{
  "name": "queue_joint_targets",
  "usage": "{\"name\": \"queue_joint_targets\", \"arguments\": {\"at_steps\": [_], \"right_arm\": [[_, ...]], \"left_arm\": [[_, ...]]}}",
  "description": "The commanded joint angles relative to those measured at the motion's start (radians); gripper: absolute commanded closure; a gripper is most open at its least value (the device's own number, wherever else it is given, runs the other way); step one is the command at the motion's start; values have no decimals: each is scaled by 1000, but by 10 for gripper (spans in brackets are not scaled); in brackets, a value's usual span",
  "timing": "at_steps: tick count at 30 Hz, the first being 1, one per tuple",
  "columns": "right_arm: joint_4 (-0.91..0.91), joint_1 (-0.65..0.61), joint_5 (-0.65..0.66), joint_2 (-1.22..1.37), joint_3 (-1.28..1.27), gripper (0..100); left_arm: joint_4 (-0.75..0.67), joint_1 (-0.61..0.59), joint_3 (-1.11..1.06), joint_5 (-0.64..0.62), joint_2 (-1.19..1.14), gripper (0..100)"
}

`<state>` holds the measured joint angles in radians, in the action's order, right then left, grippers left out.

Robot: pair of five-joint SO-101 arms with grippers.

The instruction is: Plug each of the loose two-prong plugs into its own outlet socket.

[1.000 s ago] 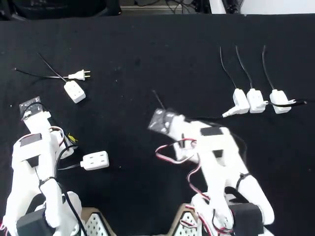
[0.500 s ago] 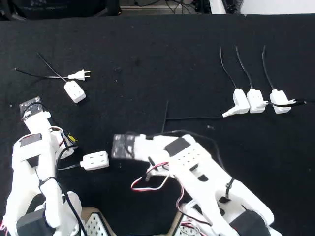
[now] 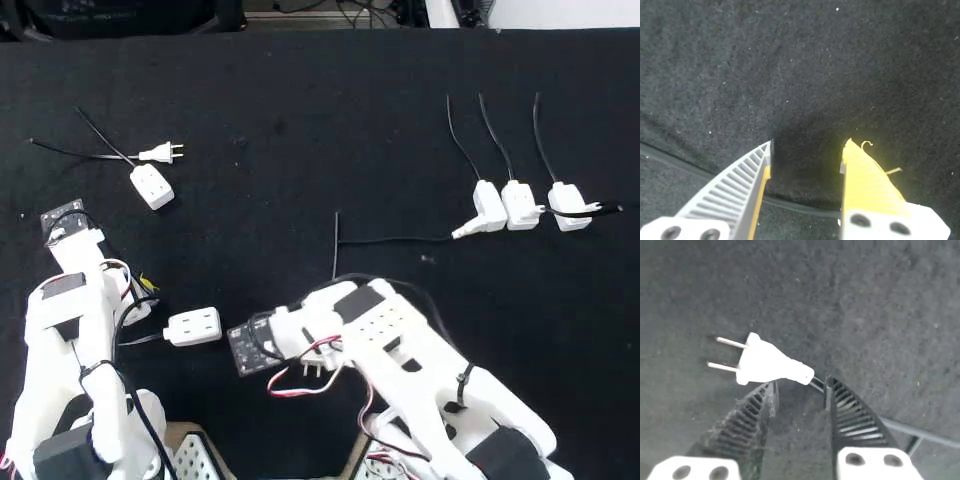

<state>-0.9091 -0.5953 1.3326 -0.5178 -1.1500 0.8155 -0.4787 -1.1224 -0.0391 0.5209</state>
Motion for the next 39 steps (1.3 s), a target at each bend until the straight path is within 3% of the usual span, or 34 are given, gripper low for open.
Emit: {"name": "queue_joint_targets", "arguments": {"at_steps": [1, 5, 12, 15, 17, 20, 25, 30, 34, 39], "right_arm": [[-5, -94, 9, -12, -25, 851], [8, -176, 9, -12, -65, 854], [146, -184, -6, -12, -122, 855], [160, -175, -118, -13, -104, 897], [164, -161, -192, -13, -85, 987], [158, -130, -296, -16, -64, 988], [86, -20, -443, -110, -56, 988], [-81, 213, -571, -205, 24, 988], [-104, 362, -589, -179, 18, 988], [-23, 396, -595, -99, -48, 986]], "left_arm": [[-9, 2, 5, -9, 23, 770], [-9, 1, 5, -8, 23, 770], [-9, 1, 7, -9, 23, 770], [-11, 1, 7, -9, 23, 770], [-12, 1, 7, -9, 23, 770], [-12, 1, 7, -9, 23, 770], [-12, 1, 5, -8, 23, 770], [-14, 4, 7, -9, 23, 770], [-15, 7, 7, -9, 23, 770], [-14, 2, 7, -9, 23, 770]]}}
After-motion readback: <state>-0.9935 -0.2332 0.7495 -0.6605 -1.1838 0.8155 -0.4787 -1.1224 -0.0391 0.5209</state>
